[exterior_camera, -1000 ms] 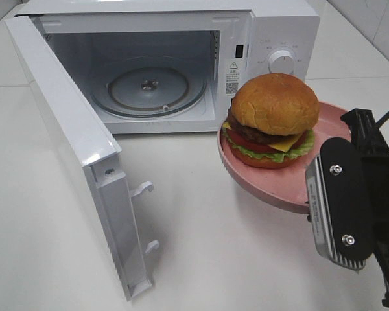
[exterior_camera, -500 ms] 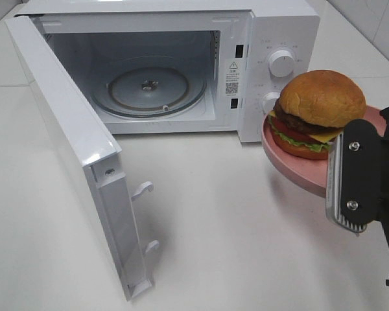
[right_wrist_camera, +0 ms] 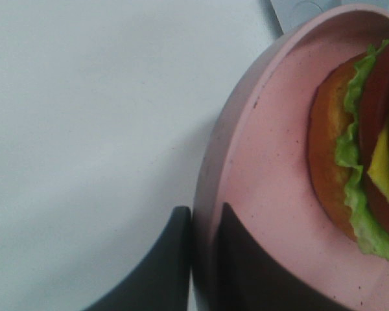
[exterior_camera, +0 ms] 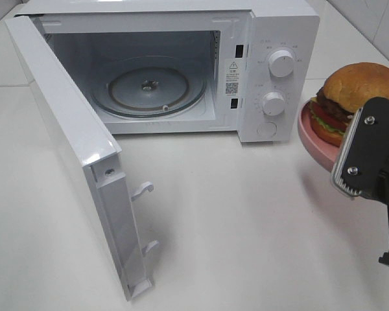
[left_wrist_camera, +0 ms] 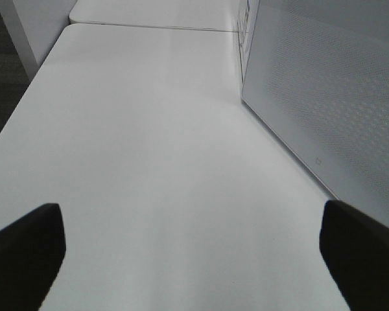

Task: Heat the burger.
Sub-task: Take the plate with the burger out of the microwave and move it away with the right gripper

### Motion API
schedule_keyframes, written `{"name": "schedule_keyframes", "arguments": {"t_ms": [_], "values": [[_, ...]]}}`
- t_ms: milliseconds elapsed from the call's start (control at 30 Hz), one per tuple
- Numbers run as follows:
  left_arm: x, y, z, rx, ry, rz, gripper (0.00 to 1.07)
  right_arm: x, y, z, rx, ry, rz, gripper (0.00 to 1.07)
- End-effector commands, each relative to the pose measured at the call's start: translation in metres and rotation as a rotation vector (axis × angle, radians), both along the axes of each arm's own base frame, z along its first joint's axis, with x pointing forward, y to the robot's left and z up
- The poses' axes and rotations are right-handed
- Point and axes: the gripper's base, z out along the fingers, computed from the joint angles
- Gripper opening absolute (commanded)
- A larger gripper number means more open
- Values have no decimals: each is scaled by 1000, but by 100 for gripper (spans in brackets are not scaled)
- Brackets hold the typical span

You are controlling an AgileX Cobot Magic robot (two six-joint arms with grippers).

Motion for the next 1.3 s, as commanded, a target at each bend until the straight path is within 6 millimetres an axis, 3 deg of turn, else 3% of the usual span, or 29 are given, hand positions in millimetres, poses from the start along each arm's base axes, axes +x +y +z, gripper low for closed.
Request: {"name": "schedule_keyframes", "arguments": {"t_ms": [33,200,533,1067,1300], "values": [[1,0,0,2,-14,4,100,3,-4,6,-5,-53,-42,6],[1,0,0,2,-14,4,100,3,-13,5,-7,-40,-175,7],[1,0,0,2,-14,4,100,14,-50,0,-106,-34,-468,8],[1,0,0,2,-14,4,100,33,-51,-21,-114,-57,-645,9],[1,0,0,2,-14,4,100,45,-58,-44,-114,-14,-755,10]]}}
